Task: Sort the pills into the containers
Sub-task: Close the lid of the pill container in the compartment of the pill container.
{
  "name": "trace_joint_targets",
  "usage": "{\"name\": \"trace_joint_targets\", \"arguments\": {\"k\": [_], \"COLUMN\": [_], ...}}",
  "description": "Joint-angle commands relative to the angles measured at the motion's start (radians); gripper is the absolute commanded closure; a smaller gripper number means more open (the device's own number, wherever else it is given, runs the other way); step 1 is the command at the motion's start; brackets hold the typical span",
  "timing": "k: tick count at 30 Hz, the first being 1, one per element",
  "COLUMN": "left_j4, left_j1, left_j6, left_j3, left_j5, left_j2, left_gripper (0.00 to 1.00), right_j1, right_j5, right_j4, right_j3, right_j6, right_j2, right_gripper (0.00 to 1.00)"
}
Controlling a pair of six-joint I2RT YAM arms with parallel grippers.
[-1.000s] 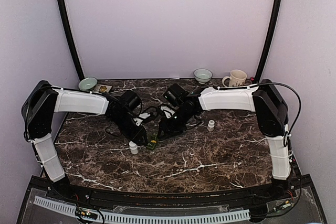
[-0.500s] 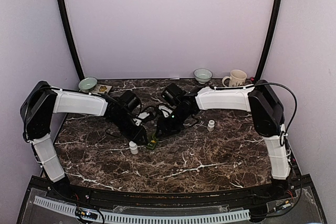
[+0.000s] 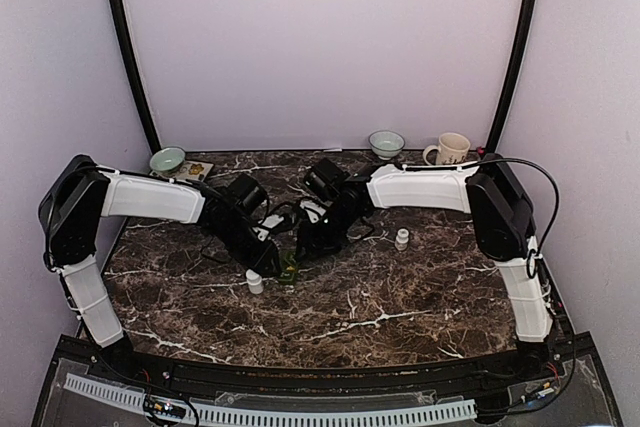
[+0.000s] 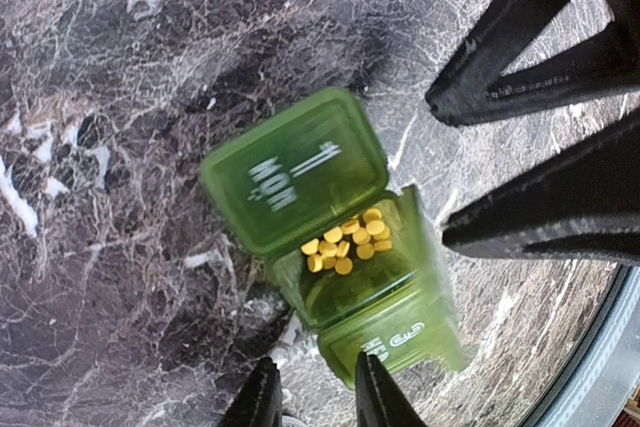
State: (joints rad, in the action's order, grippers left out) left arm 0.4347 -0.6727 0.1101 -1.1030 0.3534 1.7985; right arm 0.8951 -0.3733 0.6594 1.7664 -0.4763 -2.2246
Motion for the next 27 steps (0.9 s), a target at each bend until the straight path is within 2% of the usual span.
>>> {"name": "trace_joint_targets", "arguments": {"k": [1, 27], "left_j4": [-0.014, -0.047], "left_j1": [-0.009, -0.007], "left_j6": [0.006, -0.004], "left_j3": [0.027, 0.031], "left_j5": [-0.011, 0.011], "left_j2": [-0.058, -0.063], "left_gripper": [0.72, 0.74], "right_j1": [0.008, 0.010], "right_j5": [0.031, 0.020], "right_j4": [0.025, 0.062], "right_j3": [0.048, 0.093], "right_j6": [-0.010, -0.015], "right_j2": [-0.035, -0.073], "right_gripper": [0.64, 0.58]}}
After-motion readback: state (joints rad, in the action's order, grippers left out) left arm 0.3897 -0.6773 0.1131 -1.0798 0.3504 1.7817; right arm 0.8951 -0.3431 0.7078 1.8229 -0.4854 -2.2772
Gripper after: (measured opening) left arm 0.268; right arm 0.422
